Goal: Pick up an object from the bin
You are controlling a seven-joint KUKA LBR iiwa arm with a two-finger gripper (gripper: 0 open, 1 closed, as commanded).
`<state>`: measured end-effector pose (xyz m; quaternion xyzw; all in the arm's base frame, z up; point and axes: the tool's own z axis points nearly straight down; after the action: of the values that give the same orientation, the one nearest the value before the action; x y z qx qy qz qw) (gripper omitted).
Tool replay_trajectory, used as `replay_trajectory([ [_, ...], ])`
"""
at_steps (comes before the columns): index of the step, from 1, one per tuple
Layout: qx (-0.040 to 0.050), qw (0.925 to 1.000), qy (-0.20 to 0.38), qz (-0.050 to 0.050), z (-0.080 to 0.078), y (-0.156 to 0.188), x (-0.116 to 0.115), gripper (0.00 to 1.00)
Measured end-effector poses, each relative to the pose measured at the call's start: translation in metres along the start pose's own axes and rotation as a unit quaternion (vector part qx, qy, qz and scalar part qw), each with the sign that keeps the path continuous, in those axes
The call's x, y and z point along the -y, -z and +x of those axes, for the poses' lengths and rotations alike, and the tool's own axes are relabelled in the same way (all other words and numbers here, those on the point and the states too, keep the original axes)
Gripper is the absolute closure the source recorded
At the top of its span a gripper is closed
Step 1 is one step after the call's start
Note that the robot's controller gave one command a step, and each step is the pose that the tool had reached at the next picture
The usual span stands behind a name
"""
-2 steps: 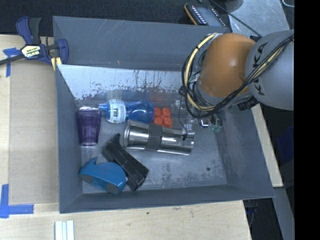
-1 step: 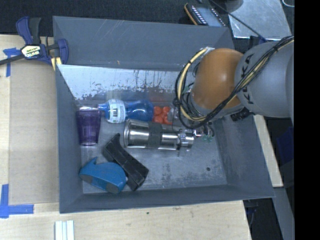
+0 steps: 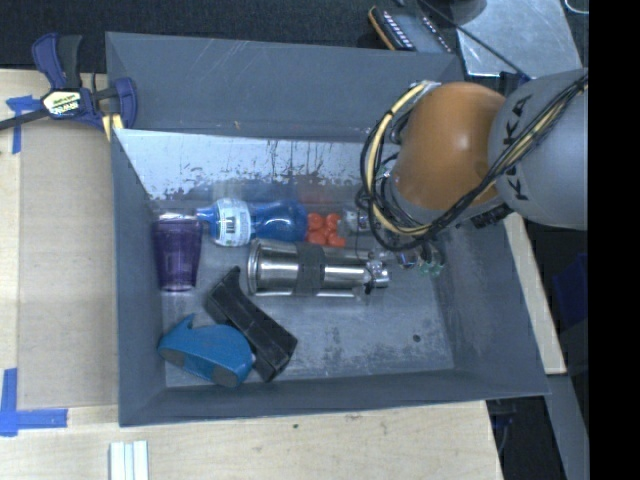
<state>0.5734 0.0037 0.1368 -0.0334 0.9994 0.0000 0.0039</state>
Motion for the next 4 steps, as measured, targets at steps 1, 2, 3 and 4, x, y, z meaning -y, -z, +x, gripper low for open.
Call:
replay_trajectory([
  [1, -0.0010, 0.9962, -0.087, 0.001, 0.007, -0.037, 0.005, 0.00],
  [2, -0.0097, 0.9964, -0.084, 0.001, -0.028, -0.067, 0.014, 0.00],
  [3, 0.0136, 0.9890, -0.147, 0.001, 0.006, -0.059, 0.003, 1.00],
  [4, 0.0132, 0.9890, -0.147, 0.001, 0.007, -0.059, 0.003, 1.00],
])
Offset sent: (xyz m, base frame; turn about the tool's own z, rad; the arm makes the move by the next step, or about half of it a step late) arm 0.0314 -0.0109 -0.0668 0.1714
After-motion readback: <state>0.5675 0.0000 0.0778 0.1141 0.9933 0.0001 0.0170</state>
